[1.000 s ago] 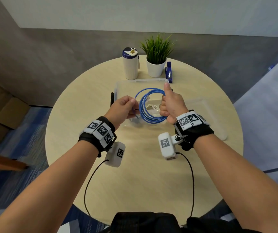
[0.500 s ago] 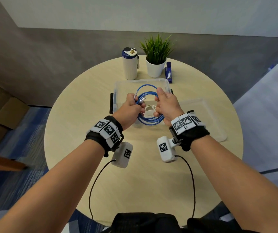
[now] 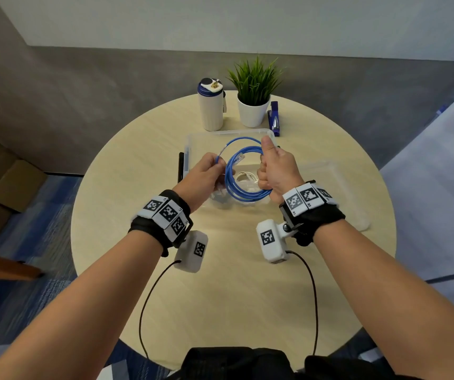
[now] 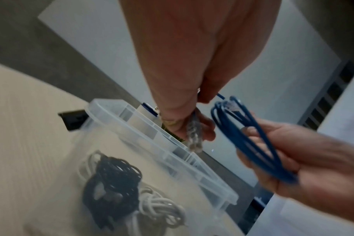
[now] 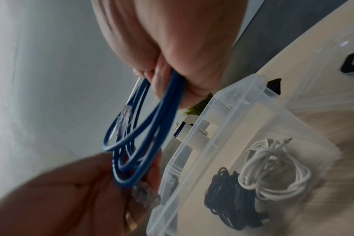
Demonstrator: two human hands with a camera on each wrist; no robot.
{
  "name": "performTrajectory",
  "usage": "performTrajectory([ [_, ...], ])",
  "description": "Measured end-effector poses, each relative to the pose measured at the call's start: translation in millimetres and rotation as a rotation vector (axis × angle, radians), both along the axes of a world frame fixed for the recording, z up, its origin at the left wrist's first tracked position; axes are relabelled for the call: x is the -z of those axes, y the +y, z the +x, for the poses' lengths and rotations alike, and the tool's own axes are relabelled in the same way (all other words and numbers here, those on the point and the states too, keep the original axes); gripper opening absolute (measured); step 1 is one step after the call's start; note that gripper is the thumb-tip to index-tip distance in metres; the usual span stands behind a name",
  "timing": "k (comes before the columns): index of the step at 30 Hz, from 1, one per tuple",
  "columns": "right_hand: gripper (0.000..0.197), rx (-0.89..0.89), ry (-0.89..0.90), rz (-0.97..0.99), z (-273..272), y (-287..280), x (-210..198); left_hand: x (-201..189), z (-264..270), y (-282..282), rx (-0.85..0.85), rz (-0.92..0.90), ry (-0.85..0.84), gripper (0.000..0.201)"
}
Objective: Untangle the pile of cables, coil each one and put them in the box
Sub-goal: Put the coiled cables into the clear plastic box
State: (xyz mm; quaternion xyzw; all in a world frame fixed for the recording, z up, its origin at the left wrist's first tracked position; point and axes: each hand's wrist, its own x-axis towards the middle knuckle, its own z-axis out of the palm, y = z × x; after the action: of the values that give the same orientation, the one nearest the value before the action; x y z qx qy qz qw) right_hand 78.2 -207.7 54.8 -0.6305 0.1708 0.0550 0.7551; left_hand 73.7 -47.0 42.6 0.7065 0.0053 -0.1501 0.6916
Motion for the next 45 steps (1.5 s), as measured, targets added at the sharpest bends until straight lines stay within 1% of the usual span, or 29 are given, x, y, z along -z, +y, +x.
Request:
performTrajectory([
  [2,0.042,0.007,0.004,0.032,1,-2,-3,4,3,10,0.106,0.301,-0.106,0.019],
  [3,0.042,0.005,0.005,0.038,1,-3,-4,4,3,13,0.149,0.434,-0.128,0.016],
  [4,0.043,-0.004,0.005,0.042,0,-3,-6,5,5,15,0.161,0.506,-0.135,0.016],
  [5,0.043,-0.019,0.007,0.046,0,-2,-6,5,6,15,0.138,0.506,-0.124,0.017],
  [6,0.044,-0.040,0.012,0.048,-1,-1,-6,4,6,14,0.086,0.454,-0.104,0.017],
  [8,0.044,-0.081,0.025,0.047,-3,2,-5,1,6,11,-0.026,0.288,-0.035,0.016],
  [9,0.044,-0.094,0.030,0.043,-4,3,-5,-1,6,9,-0.052,0.213,0.002,0.016],
  [13,0.044,-0.096,0.035,0.041,-2,7,-3,-9,2,3,-0.016,-0.008,0.096,0.024],
  [17,0.044,-0.076,0.032,0.037,0,10,-1,-9,0,-1,-0.053,-0.187,0.187,0.026],
  [20,0.044,-0.035,0.028,0.020,1,12,4,-11,-1,-4,-0.095,-0.332,0.292,0.037],
  [21,0.044,-0.011,0.026,0.018,1,13,4,-12,-2,-4,-0.090,-0.343,0.314,0.041],
  [22,0.044,0.014,0.023,0.019,1,14,4,-12,-3,-4,-0.067,-0.318,0.317,0.042],
  [23,0.043,0.036,0.019,0.018,1,15,4,-12,-5,-5,-0.028,-0.274,0.309,0.037],
  [25,0.041,0.061,0.008,-0.009,2,16,4,-9,-10,-6,0.061,-0.213,0.304,0.017],
  [26,0.040,0.067,0.000,-0.026,2,17,5,-7,-13,-7,0.098,-0.197,0.314,0.010],
  [27,0.040,0.070,-0.009,-0.035,2,17,5,-5,-15,-7,0.127,-0.182,0.330,0.010],
  [30,0.039,0.075,-0.024,-0.018,2,18,5,-2,-18,-7,0.205,-0.125,0.367,0.022],
  [32,0.040,0.082,-0.028,-0.035,1,17,7,-1,-17,-7,0.234,-0.128,0.395,0.021],
  [34,0.042,0.086,-0.038,-0.092,2,16,10,-1,-16,-6,0.204,-0.172,0.422,0.015],
  [36,0.042,0.100,-0.041,-0.128,2,15,11,-2,-16,-6,0.151,-0.187,0.446,0.016],
  [37,0.042,0.110,-0.040,-0.135,3,13,11,-2,-16,-5,0.150,-0.169,0.455,0.021],
  [39,0.041,0.119,-0.037,-0.169,5,9,10,-2,-16,-4,0.192,-0.083,0.456,0.038],
  [40,0.040,0.118,-0.037,-0.193,5,7,10,-3,-16,-3,0.199,-0.038,0.454,0.041],
  [41,0.039,0.119,-0.036,-0.208,6,6,10,-4,-15,-1,0.203,-0.002,0.451,0.039],
  [43,0.037,0.125,-0.035,-0.232,7,4,13,-9,-11,4,0.220,0.045,0.445,0.025],
  [45,0.037,0.138,-0.048,-0.268,7,2,17,-15,-6,10,0.234,0.080,0.435,0.023],
])
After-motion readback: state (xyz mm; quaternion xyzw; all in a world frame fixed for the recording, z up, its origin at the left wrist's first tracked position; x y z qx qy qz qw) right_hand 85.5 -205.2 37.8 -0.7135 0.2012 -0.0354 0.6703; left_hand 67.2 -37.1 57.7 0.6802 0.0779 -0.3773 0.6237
